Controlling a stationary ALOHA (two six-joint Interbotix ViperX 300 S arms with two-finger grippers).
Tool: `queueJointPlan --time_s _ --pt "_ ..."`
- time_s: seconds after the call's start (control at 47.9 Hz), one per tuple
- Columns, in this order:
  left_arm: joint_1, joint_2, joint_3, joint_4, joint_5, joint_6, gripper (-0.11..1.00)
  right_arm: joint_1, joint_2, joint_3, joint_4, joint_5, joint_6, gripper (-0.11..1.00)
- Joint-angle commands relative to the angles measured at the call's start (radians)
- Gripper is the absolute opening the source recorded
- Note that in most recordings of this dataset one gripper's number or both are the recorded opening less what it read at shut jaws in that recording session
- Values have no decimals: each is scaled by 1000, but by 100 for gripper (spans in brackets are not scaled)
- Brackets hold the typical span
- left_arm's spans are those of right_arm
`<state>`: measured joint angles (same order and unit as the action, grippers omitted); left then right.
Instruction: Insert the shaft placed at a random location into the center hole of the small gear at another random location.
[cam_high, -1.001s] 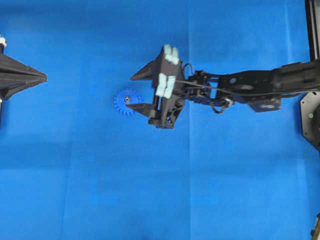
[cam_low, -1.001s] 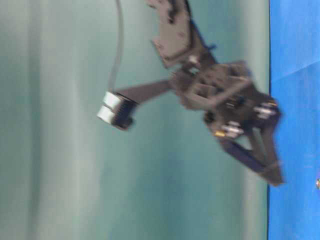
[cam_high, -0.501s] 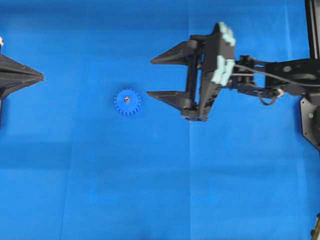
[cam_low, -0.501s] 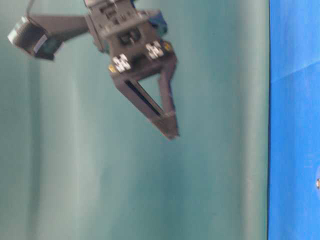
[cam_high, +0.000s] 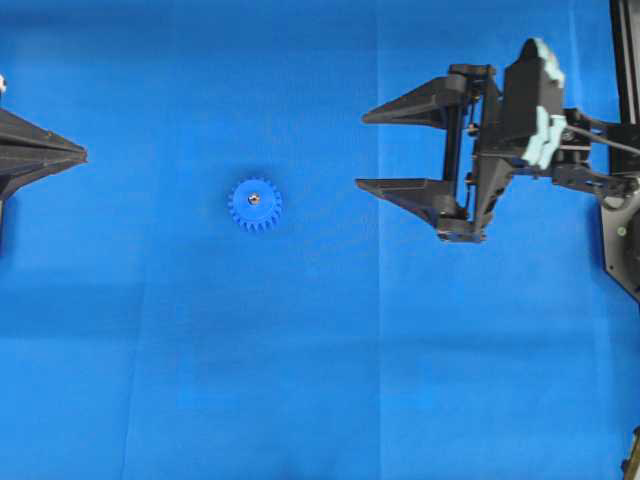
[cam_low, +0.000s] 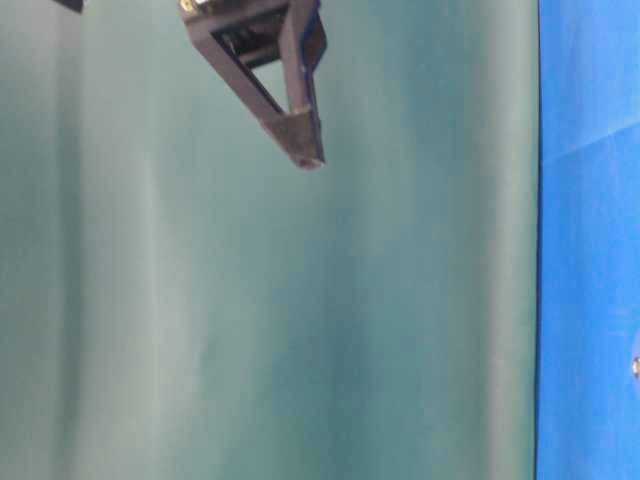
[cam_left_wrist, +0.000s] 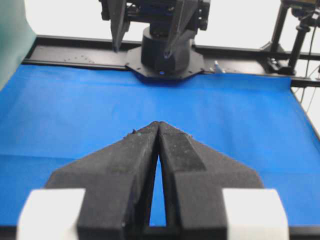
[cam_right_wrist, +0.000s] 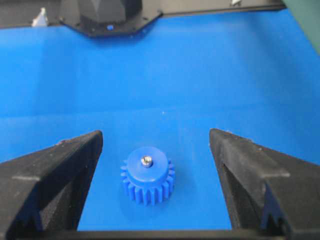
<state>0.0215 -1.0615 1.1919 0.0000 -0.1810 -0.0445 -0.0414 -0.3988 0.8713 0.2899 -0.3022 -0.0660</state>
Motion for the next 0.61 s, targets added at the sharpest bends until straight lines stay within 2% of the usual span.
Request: queueJointPlan --time_s 0.0,0.584 --pt "2 3 -9 2 -6 0 0 0 -31 -2 2 -8 0 73" --pt "2 3 -9 3 -6 0 0 0 -28 -5 2 -8 -2 73"
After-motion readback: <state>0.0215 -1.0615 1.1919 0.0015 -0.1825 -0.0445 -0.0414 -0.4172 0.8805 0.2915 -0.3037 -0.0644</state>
